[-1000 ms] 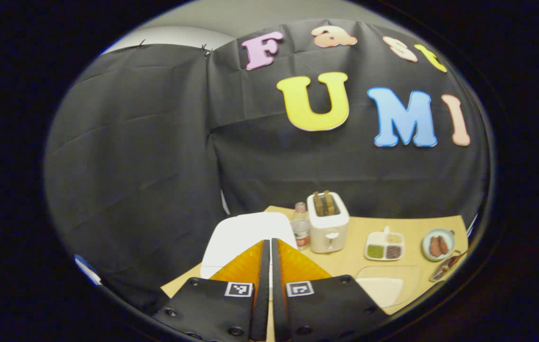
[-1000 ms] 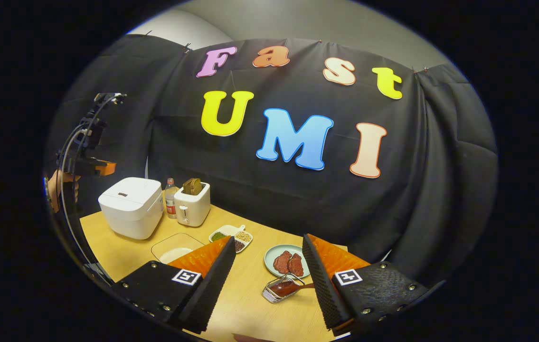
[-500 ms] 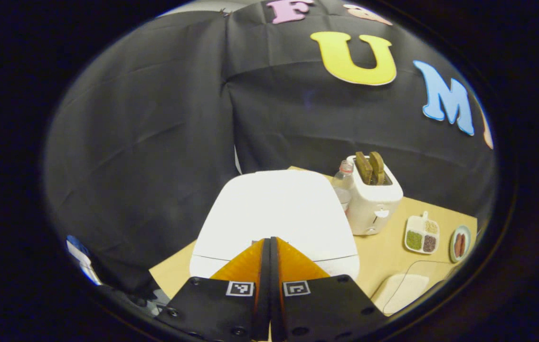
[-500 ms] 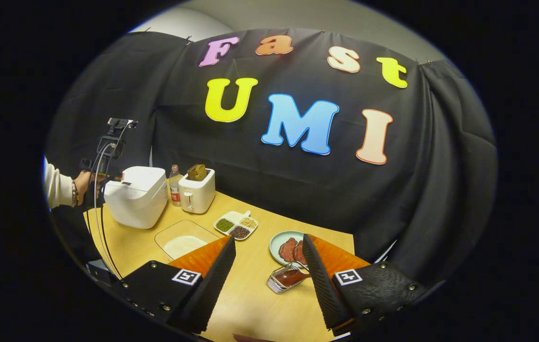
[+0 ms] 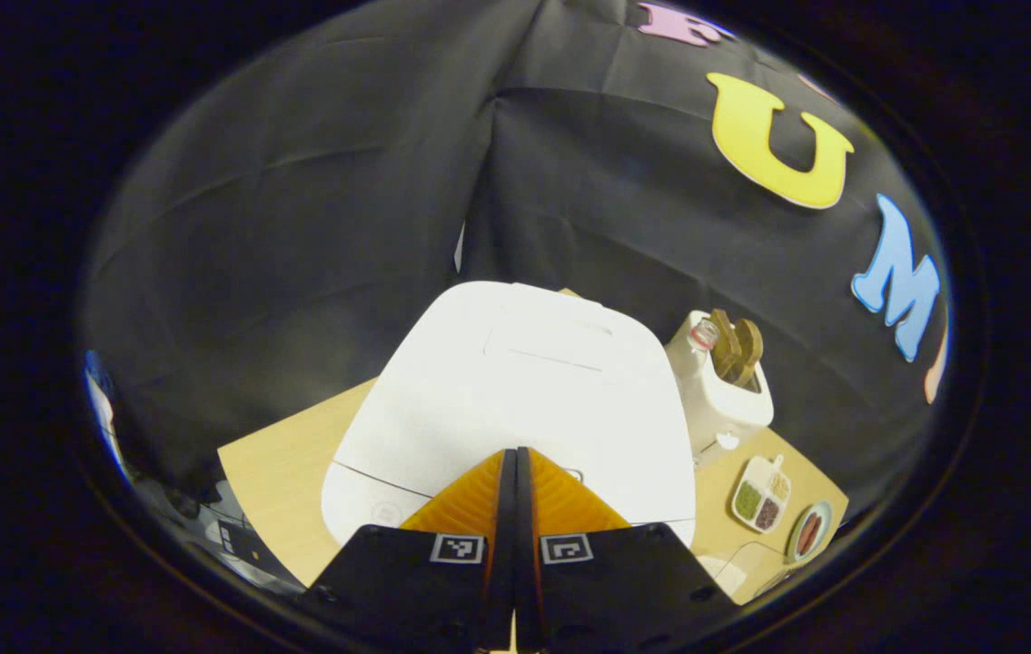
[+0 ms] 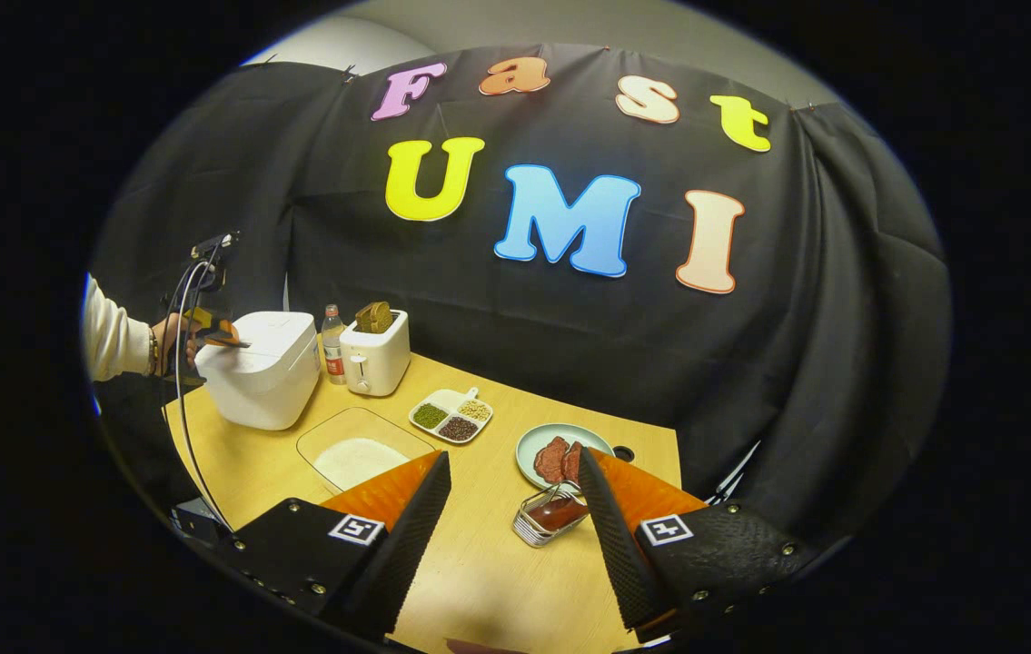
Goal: Close the left gripper, press the button to open the rice cooker; take a wooden spoon from the chopstick holder with the right hand, scoop a spoonful of rice and pour it into the rice cooker, then put the wooden spoon back into the chopstick holder.
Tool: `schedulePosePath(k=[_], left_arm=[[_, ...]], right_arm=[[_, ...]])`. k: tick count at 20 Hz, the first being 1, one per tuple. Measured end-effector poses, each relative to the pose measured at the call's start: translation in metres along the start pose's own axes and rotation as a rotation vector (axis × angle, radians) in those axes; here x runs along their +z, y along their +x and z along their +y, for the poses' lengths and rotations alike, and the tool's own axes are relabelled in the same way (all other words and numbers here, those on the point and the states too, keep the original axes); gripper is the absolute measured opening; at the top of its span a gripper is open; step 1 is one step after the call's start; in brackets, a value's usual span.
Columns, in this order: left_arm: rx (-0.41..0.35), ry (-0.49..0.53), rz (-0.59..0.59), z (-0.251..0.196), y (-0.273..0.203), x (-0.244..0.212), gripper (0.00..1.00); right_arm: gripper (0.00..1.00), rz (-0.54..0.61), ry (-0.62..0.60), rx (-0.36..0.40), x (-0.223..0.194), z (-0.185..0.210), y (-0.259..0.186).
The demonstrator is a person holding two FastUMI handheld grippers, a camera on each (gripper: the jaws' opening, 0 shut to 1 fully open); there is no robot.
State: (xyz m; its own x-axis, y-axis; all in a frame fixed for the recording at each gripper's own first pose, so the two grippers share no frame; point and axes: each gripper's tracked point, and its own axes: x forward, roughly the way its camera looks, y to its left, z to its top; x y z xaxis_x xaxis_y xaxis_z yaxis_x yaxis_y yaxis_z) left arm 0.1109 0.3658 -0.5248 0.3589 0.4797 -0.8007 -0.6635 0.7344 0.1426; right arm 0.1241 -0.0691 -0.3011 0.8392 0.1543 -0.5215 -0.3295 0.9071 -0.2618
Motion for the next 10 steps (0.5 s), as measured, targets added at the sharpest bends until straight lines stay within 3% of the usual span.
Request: schedulePosePath(k=[2,4,10], left_arm=[[-0.001,0.081,0.064,0.0,0.001,0.0,0.09],[-0.001,0.089,0.1,-0.001,0.0,0.005,0.09],[0.001,0.142,-0.162,-0.014,-0.025,0.05,0.07]], right_arm=[[0.87,-0.007,0.004,0.003,0.002,0.001,0.0],[0.87,-0.018,0.014,0.011,0.006,0.004,-0.003],[0.87,-0.035,0.002,-0.027,0.007,-0.01,-0.02]])
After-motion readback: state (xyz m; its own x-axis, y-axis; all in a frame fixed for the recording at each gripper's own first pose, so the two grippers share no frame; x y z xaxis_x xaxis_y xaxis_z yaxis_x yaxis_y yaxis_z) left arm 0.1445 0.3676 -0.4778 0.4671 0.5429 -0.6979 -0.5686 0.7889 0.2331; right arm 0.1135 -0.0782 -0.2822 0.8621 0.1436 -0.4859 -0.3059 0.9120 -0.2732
